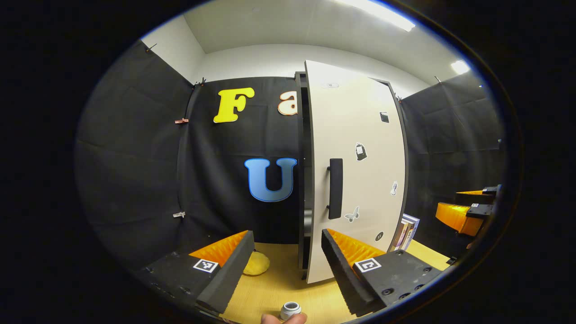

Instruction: Open the cabinet door with the right hand, grasp the bottle in the cabinet with the left hand and place it on the coaster, then close the cabinet door with the right hand.

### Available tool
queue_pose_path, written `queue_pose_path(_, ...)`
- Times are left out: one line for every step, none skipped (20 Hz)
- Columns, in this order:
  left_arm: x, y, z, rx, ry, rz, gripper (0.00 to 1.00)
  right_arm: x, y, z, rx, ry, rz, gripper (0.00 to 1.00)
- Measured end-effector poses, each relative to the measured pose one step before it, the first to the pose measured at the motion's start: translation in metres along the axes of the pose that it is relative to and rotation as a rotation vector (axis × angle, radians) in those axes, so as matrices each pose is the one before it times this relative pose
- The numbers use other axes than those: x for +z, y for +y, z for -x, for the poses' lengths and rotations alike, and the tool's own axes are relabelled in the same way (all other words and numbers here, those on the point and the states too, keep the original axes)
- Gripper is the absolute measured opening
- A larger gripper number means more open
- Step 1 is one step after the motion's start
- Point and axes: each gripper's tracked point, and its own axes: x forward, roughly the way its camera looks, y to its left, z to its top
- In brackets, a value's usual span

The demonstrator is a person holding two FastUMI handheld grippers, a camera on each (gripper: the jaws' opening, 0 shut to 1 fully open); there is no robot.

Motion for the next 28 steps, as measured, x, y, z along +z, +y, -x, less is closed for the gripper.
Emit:
queue_pose_path(-0.00028,0.00001,-0.00085,0.00548,-0.0019,0.00174,0.94,-0.0003,-0.00111,-0.00113,-0.00135,-0.00416,0.00152,0.98)
queue_pose_path(-0.00432,0.00172,0.00062,0.00474,0.0026,0.00089,0.94,-0.00031,-0.00031,-0.0015,0.00122,-0.00567,-0.00169,0.98)
queue_pose_path(-0.00307,0.00049,-0.00132,0.00826,0.00773,-0.00096,0.95,-0.0006,0.00041,-0.00295,0.00218,-0.00453,-0.00362,0.98)
queue_pose_path(-0.00267,0.00075,-0.00004,0.00869,0.00641,-0.00055,0.95,-0.00027,0.00126,-0.00235,0.00615,-0.00246,-0.00452,0.98)
queue_pose_path(-0.00051,0.00019,0.00007,0.00486,-0.00072,-0.00087,0.95,-0.00107,0.00142,-0.00236,0.00561,-0.00156,-0.00191,0.98)
queue_pose_path(0.00205,0.00023,-0.00054,0.00405,-0.00516,-0.00243,0.95,0.00044,0.00022,-0.002,0.00457,-0.00052,0.00035,0.98)
queue_pose_path(0.00254,-0.00031,-0.00047,0.00173,-0.00702,-0.00468,0.95,-0.00058,0.00064,-0.00186,0.00529,0.00095,0.00148,0.98)
queue_pose_path(-0.00061,0.00055,0.001,0.00763,-0.0017,-0.00573,0.95,0.00077,0.0011,-0.00214,0.00633,-0.00082,0.00395,0.98)
queue_pose_path(-0.00036,0.00083,0.00087,0.00546,0.00103,-0.00325,0.94,0.00027,-0.00084,-0.00196,0.00118,-0.00074,0.00718,0.98)
queue_pose_path(-0.00164,-0.00086,0.00045,0.00574,0.00122,-0.00059,0.94,0.0006,-0.00009,-0.00116,0.00424,-0.0024,0.00562,0.98)
queue_pose_path(0.00035,0.00024,0.00043,0.00391,-0.00024,0.00251,0.94,-0.0003,0.00031,-0.00152,0.00359,0.00004,0.00542,0.98)
queue_pose_path(0.00015,-0.00116,0.00072,0.00285,-0.00093,0.00167,0.95,0.00016,0.00044,-0.00124,0.00719,-0.00194,0.00175,0.98)
queue_pose_path(0.00102,-0.00039,0.00041,0.00607,0.00055,-0.00036,0.95,0.00011,0.00026,-0.00138,0.00649,0.00244,-0.00144,0.98)
queue_pose_path(-0.00172,-0.00051,0.00122,0.00451,0.00164,-0.00021,0.95,-0.00016,-0.00035,-0.00093,0.00576,0.00223,-0.00454,0.98)
queue_pose_path(0.00022,-0.00081,0.00029,0.00381,0.00087,0.00166,0.95,0.00015,-0.00061,-0.00081,0.00389,0.00245,-0.00331,0.98)
queue_pose_path(-0.00119,-0.00217,0.00003,0.00198,0.00243,0.00115,0.95,0.00092,-0.0004,0.00008,0.0039,-0.00062,-0.00166,0.98)
queue_pose_path(0.00018,-0.00043,0.00063,0.00555,0.00192,-0.00195,0.95,0.00131,-0.00041,-0.00023,0.00421,-0.00087,-0.00043,0.98)
queue_pose_path(0.00028,-0.00114,0.00155,0.00519,-0.00093,-0.00473,0.95,0.00021,-0.00014,0.00029,0.00742,0.0002,-0.00158,0.98)
queue_pose_path(0.00166,-0.00124,0.00043,0.00249,-0.00275,-0.00493,0.95,-0.00214,-0.00001,0.00024,0.00505,0.00409,-0.00345,0.98)
queue_pose_path(-0.00041,-0.00275,0.00123,0.00093,-0.00058,-0.00381,0.95,-0.00095,-0.00005,0.00002,0.00596,0.00396,-0.00565,0.98)
queue_pose_path(0.00006,-0.00233,0.00042,0.00344,-0.00008,-0.00192,0.95,-0.00022,0.00019,-0.00007,0.00794,0.00159,-0.00632,0.98)
queue_pose_path(0.00009,-0.00201,0.00104,0.00431,0.00009,-0.00077,0.95,0.00133,0.00028,0.00043,0.00755,-0.00109,-0.00314,0.98)
queue_pose_path(0.00094,-0.00214,0.0009,0.0065,0.00152,-0.00048,0.95,0.00051,-0.00154,0.00057,0.00663,-0.0013,0.00041,0.98)
queue_pose_path(0.00007,-0.0023,0.00121,0.00368,0.00259,0.00078,0.95,0.00074,-0.0018,0.00036,0.00398,0.00015,0.00046,0.98)
queue_pose_path(0.00136,-0.00341,0.00174,-0.0004,-0.00296,0.00264,0.95,0.00052,-0.00113,-0.00041,0.00683,-0.00309,-0.00331,0.98)
queue_pose_path(0.00084,-0.0042,0.00139,-0.00262,-0.00383,0.00356,0.95,0.00011,-0.00121,0.00048,0.00308,-0.00014,-0.00245,0.98)
queue_pose_path(0.00026,-0.00336,0.00198,0.00015,-0.0002,0.00226,0.95,0.00008,-0.00223,0.0006,0.00259,-0.00001,-0.00152,0.98)
queue_pose_path(-0.0004,-0.00174,0.0011,0.00121,0.00153,0.00186,0.95,-0.00026,-0.00178,0.00097,0.00195,0.00088,0.00035,0.98)
